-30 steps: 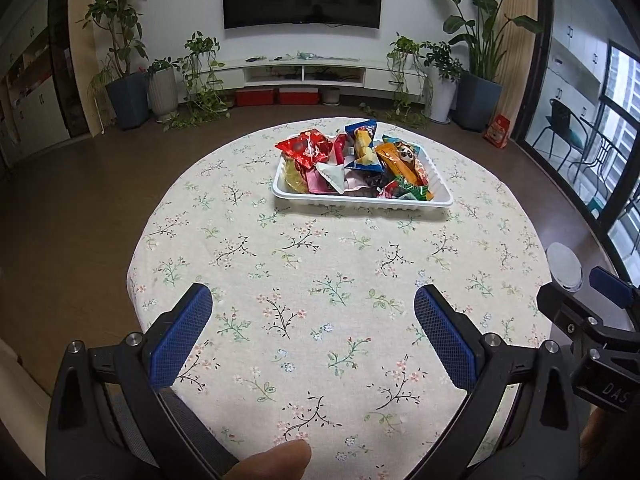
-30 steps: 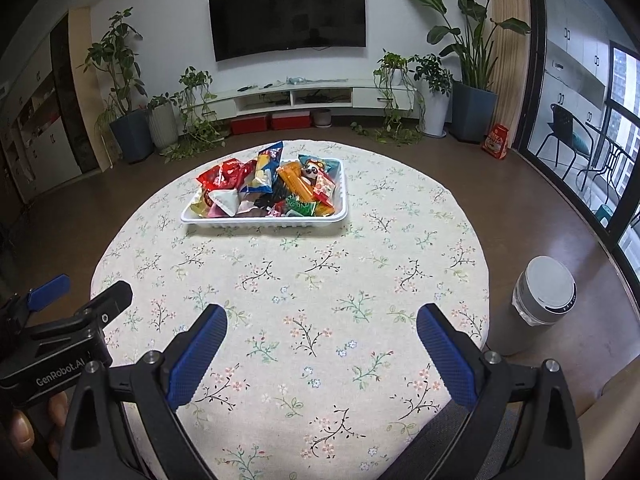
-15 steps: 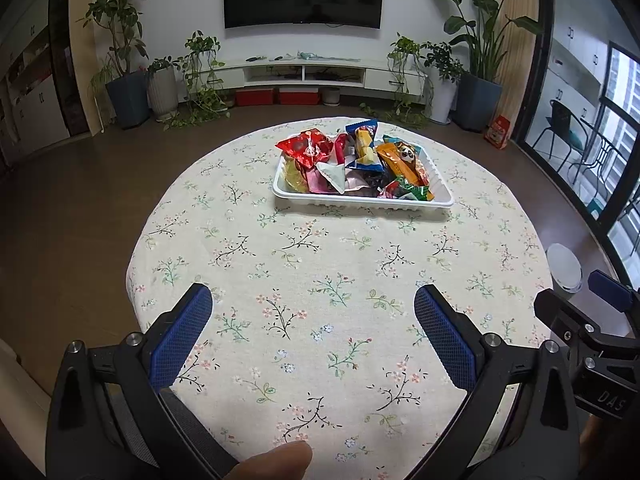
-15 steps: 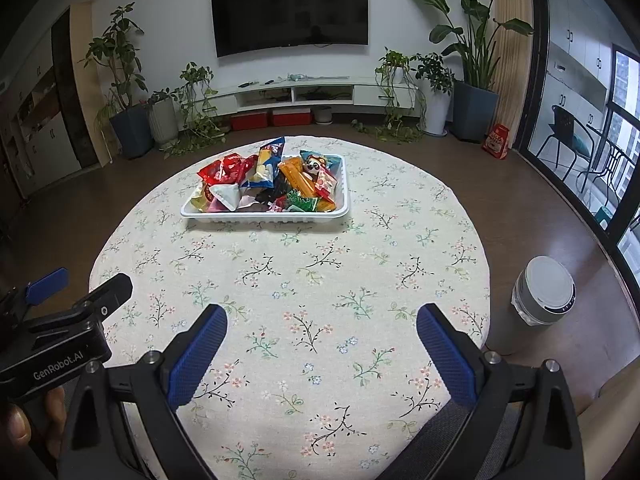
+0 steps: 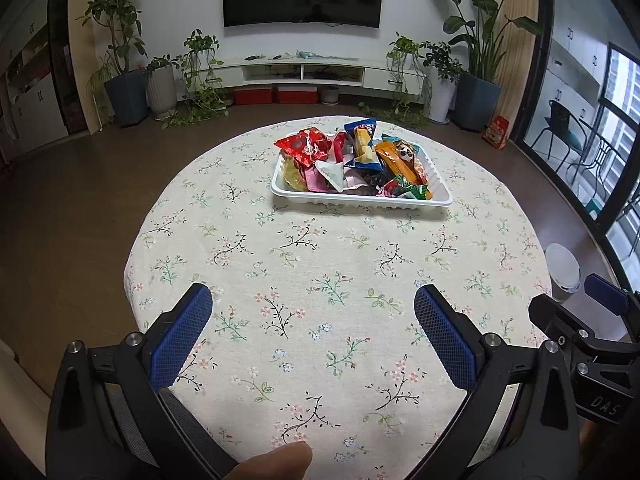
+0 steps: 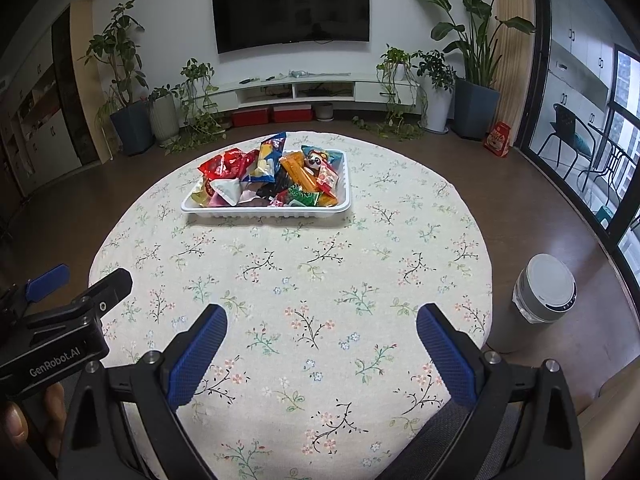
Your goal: Organize snacks
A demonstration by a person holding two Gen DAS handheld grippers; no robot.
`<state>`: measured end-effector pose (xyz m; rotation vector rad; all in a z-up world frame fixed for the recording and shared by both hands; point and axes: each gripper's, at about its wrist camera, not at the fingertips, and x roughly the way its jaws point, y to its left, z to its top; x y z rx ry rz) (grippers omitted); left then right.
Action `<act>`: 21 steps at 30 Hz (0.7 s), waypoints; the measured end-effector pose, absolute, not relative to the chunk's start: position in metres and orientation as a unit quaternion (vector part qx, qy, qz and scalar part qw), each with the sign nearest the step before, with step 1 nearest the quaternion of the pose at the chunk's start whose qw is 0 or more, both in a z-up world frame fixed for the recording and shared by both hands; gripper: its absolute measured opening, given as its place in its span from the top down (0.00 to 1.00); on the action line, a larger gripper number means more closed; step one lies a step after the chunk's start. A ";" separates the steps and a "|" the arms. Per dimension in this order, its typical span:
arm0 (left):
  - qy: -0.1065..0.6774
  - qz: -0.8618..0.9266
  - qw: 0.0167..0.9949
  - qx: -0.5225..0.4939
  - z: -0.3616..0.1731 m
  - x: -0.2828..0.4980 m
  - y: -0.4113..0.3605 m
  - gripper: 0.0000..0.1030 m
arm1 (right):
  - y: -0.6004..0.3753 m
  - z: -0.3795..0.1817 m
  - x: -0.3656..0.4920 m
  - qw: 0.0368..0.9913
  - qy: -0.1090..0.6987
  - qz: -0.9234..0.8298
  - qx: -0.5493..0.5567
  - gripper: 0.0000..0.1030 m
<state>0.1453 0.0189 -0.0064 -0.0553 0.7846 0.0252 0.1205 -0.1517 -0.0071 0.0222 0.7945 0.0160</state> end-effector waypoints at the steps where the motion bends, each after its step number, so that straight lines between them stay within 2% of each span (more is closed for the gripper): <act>1: 0.382 0.012 0.924 -0.027 -0.006 0.145 0.019 0.00 | -0.152 -0.007 0.120 0.922 0.387 0.008 0.011 0.05; 21: 0.386 0.009 0.922 -0.029 -0.009 0.145 0.020 0.00 | -0.153 -0.011 0.120 0.921 0.390 0.008 0.010 0.05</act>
